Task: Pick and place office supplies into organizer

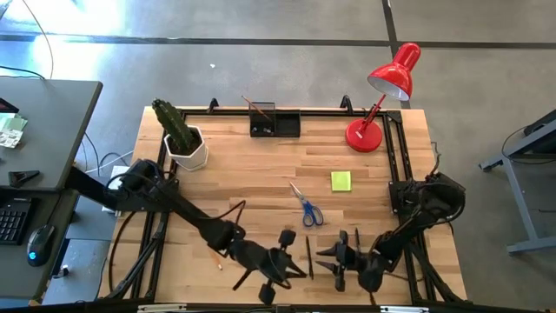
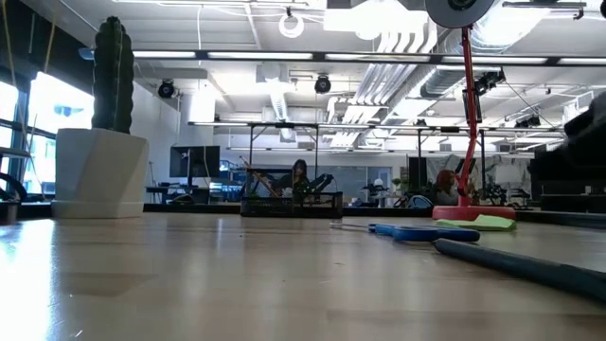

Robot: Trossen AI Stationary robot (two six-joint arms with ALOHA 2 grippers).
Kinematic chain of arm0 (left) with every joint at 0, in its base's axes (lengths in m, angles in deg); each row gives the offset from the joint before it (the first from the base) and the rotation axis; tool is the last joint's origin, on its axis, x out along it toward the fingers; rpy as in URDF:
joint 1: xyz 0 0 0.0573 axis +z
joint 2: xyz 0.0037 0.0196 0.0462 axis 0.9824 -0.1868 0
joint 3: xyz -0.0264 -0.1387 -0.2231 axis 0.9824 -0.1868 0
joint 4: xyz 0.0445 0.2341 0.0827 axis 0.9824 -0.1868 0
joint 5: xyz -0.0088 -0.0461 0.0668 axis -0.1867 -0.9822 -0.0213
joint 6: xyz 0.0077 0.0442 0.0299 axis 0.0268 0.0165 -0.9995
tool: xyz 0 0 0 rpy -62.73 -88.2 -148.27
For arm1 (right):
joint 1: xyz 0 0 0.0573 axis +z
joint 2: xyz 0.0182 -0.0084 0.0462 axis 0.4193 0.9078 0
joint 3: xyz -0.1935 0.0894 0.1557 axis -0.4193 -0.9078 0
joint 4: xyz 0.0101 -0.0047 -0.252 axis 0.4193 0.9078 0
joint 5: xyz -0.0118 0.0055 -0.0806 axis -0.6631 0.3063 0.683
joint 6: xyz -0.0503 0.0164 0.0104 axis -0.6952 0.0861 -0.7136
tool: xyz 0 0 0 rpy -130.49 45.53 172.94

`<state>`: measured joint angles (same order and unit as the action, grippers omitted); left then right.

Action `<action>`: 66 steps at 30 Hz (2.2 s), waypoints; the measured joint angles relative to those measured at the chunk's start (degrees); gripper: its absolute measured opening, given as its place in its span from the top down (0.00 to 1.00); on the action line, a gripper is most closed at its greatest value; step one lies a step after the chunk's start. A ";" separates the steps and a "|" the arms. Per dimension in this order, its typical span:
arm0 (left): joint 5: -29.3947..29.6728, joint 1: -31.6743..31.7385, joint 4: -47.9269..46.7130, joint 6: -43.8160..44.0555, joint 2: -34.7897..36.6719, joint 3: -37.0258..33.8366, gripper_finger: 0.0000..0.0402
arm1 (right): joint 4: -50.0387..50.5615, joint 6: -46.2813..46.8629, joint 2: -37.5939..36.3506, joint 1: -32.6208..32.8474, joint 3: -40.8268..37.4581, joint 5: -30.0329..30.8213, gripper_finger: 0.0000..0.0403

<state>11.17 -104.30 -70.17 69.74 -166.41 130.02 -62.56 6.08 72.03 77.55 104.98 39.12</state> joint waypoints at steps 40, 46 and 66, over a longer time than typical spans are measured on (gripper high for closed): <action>-9.65 -0.76 44.66 -1.51 7.91 -29.19 0.97 | 80.26 63.37 -0.04 -3.59 23.80 -28.43 0.55; -7.05 -0.78 43.82 -3.45 7.91 -29.19 0.97 | 77.14 59.30 -0.04 -4.40 23.75 -30.24 0.60; -5.80 -0.78 42.33 -7.30 7.91 -29.19 0.98 | 76.02 55.47 -0.11 -6.06 23.82 -31.84 0.78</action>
<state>5.37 -105.08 -27.84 62.44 -158.50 100.83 13.47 61.54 71.92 71.49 128.80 7.28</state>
